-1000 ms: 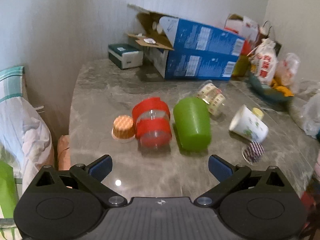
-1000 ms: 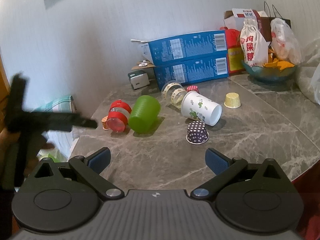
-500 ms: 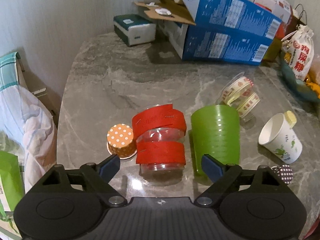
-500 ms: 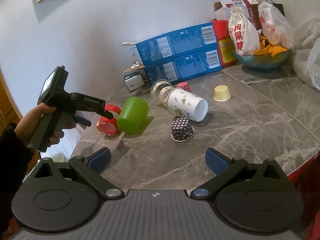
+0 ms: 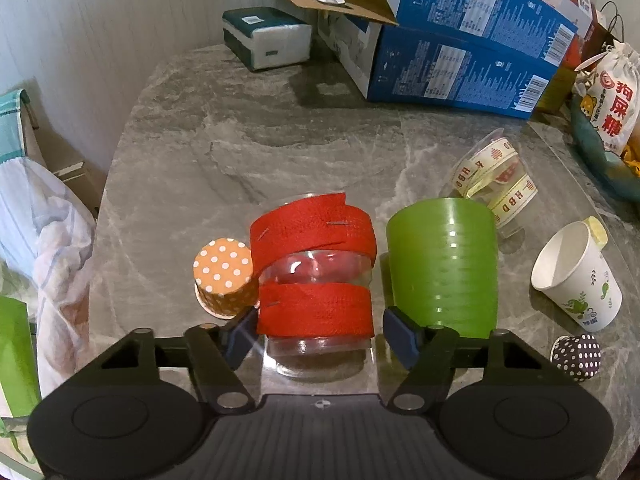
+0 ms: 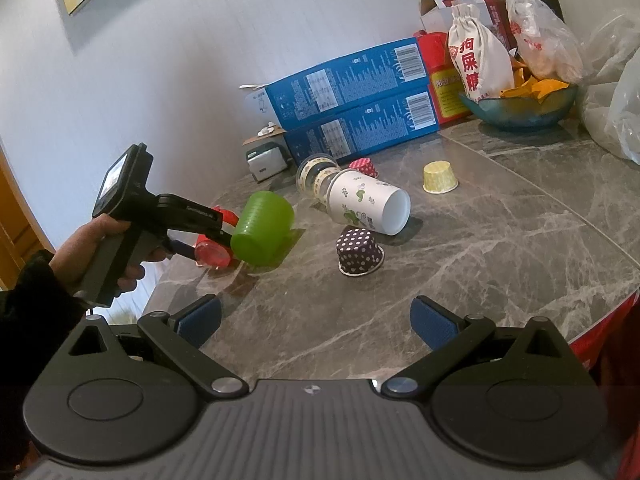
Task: Flip cup upright
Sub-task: 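Move the left tool to the red-banded clear cup and close around it, then lift the red-banded cup with the left tool while the right tool approaches it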
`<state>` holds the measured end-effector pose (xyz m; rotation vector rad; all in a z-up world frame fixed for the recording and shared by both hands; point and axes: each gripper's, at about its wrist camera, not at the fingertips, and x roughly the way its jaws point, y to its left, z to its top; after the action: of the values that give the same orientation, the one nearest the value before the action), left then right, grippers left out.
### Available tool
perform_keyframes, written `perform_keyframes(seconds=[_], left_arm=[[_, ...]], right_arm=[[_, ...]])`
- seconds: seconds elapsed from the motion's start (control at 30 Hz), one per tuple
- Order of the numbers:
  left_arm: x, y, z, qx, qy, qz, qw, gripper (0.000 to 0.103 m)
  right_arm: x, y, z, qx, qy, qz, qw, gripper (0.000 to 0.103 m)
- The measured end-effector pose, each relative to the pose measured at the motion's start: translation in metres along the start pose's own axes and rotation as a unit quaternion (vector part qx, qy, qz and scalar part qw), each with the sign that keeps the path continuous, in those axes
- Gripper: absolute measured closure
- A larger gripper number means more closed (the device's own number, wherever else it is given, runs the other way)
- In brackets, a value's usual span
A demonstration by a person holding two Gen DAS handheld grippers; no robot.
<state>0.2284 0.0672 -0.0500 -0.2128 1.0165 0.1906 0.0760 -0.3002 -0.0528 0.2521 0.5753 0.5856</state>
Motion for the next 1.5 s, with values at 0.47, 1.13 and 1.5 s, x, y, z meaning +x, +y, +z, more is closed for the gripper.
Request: perform_keyframes(seconds=[0.47,1.13,1.5], left_arm=[[-0.035,0.006,-0.015,0.002,-0.041,-0.024,0.9989,0.044],[-0.126,-0.047,-0.165,0.074,-0.036,-0.138,0.9870,0.044],[-0.101,-0.085,-0.191,0.098,0.007,-0.142,0.9849,0.044]], right_arm=[[0.006,0.014,0.003,-0.011,0.009,-0.001,1.000,0.001],[0.000,0.006,-0.007,0.041,0.039,-0.028,0.998,0.001],[0.027,0.000,-0.014,0.102,0.113,-0.006,0.988,0.001]])
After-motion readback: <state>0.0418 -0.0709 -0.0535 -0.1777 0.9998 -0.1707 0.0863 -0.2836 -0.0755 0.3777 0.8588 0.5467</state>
